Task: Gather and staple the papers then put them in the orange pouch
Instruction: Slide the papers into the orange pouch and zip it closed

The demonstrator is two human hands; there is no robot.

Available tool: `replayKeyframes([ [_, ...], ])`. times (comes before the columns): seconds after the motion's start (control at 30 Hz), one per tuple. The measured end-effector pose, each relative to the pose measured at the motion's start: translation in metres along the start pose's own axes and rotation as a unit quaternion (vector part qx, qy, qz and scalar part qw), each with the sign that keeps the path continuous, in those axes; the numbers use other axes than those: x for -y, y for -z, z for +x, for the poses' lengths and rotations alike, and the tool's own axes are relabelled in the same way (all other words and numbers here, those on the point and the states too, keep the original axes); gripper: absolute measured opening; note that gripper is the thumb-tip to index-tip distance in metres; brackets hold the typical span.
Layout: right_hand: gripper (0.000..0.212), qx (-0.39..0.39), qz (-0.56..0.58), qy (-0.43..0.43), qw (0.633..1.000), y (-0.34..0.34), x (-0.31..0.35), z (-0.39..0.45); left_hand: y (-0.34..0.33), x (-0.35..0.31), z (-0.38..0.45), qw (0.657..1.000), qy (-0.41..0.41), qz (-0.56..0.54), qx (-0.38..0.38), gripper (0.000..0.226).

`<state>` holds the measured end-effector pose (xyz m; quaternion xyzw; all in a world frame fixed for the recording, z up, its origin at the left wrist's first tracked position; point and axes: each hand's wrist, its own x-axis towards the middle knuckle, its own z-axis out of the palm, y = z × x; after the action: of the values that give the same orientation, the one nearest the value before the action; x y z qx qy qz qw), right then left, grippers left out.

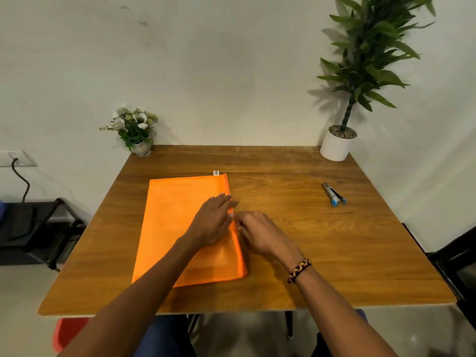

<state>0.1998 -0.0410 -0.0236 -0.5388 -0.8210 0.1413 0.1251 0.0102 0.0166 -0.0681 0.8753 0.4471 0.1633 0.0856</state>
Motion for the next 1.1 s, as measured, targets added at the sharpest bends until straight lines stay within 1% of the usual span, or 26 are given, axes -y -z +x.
replayKeyframes([
  [0.07,0.012,-0.014,-0.018,0.015,1.000,0.002,0.002,-0.002,-0.006,-0.008,-0.023,0.999,-0.011,0.031,0.040,0.061],
  [0.13,0.014,-0.008,-0.028,0.031,0.999,0.003,0.005,-0.006,-0.012,-0.009,-0.035,0.997,-0.011,0.042,0.065,0.068],
  [0.23,0.015,-0.011,-0.043,0.056,0.997,0.007,0.010,-0.014,-0.015,-0.007,-0.028,0.996,-0.014,0.039,0.077,0.065],
  [0.3,0.018,0.005,-0.041,0.058,0.997,0.009,0.013,-0.021,-0.015,-0.006,-0.022,0.995,-0.005,0.045,0.087,0.059],
  [0.37,0.017,0.021,-0.052,0.054,0.997,0.009,0.017,-0.027,-0.018,-0.006,-0.020,0.994,-0.001,0.062,0.086,0.058],
  [0.43,0.019,0.034,-0.051,0.048,0.997,0.010,0.020,-0.032,-0.018,-0.007,-0.022,0.995,-0.002,0.063,0.080,0.060],
  [0.6,0.031,0.112,-0.030,0.037,0.993,0.017,0.024,-0.043,-0.015,-0.009,-0.024,0.997,0.009,0.046,0.064,0.058],
  [0.8,0.028,0.160,0.009,0.028,0.987,0.026,0.024,-0.049,-0.015,-0.011,-0.023,0.997,0.012,0.047,0.063,0.056],
  [0.87,0.026,0.156,0.040,0.007,0.987,0.023,0.023,-0.047,-0.014,-0.010,-0.024,0.997,0.014,0.046,0.061,0.056],
  [0.93,0.019,0.130,0.104,-0.016,0.986,0.018,0.020,-0.045,-0.013,-0.012,-0.025,0.998,0.025,0.037,0.043,0.055],
  [0.97,0.011,0.115,0.142,-0.034,0.983,0.014,0.018,-0.045,-0.011,-0.014,-0.026,0.999,0.036,0.032,0.022,0.053],
  [1.0,0.008,0.101,0.171,-0.052,0.979,0.010,0.017,-0.046,-0.008,-0.016,-0.028,0.998,0.049,0.030,-0.007,0.051],
  [1.03,0.017,0.085,0.185,-0.072,0.976,0.006,0.016,-0.045,-0.005,-0.018,-0.030,0.997,0.066,0.033,-0.039,0.048],
  [1.1,0.034,0.062,0.166,-0.100,0.979,-0.002,0.016,-0.044,0.005,-0.020,-0.039,0.989,0.106,0.054,-0.084,0.044],
])
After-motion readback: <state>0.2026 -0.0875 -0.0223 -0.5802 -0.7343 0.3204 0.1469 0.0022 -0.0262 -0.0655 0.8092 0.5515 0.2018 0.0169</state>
